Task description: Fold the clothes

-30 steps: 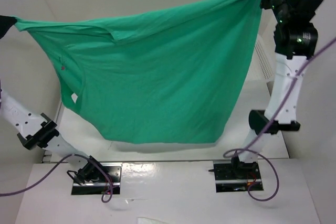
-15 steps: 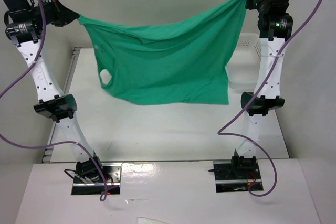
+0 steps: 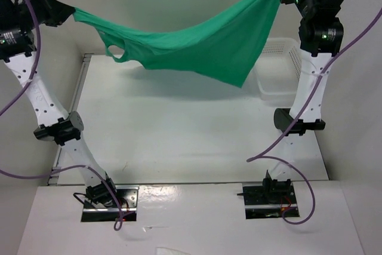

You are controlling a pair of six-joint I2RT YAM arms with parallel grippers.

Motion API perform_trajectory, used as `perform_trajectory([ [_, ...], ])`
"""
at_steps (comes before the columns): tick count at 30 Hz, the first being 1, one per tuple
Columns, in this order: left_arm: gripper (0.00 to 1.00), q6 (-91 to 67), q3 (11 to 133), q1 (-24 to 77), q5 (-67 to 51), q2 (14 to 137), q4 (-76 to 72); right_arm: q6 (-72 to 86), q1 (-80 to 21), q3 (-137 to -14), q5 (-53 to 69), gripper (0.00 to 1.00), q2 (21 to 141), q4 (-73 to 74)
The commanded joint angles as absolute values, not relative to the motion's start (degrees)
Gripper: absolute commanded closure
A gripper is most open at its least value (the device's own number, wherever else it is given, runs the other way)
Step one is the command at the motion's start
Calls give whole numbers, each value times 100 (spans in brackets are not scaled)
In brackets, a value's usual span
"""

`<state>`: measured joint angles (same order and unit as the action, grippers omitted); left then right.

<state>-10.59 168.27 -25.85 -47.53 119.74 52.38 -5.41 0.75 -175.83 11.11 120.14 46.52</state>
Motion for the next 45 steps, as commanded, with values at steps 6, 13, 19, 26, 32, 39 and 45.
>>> perform_trajectory([
  [6, 100, -1072, 16963, -3304, -5686, 10917, 5238, -404, 246, -17271, 2038, 100, 10574, 4588],
  [13, 100, -1415, 16963, -3806, -6125, 10056, 5106, -404, 299, -16788, 2250, 100, 9757, 4641],
  [19, 100, -1643, 16963, -3876, -6126, 9616, 4992, -404, 299, -16480, 2303, 100, 9273, 4588],
  [26, 100, -1758, 16840, -3876, -6258, 9615, 4790, -352, 299, -16479, 2250, 100, 9272, 4535],
  [32, 100, -1758, 16945, -3928, -6311, 9782, 4790, -352, 299, -16910, 2250, 100, 9667, 4641],
  [39, 100, -1758, 16832, -3929, -6416, 10300, 4790, -299, 352, -17191, 2250, 100, 10432, 4693],
  [45, 100, -1705, 16778, -3534, -6171, 10687, 4720, -298, 273, -17569, 1891, 100, 11222, 4457],
])
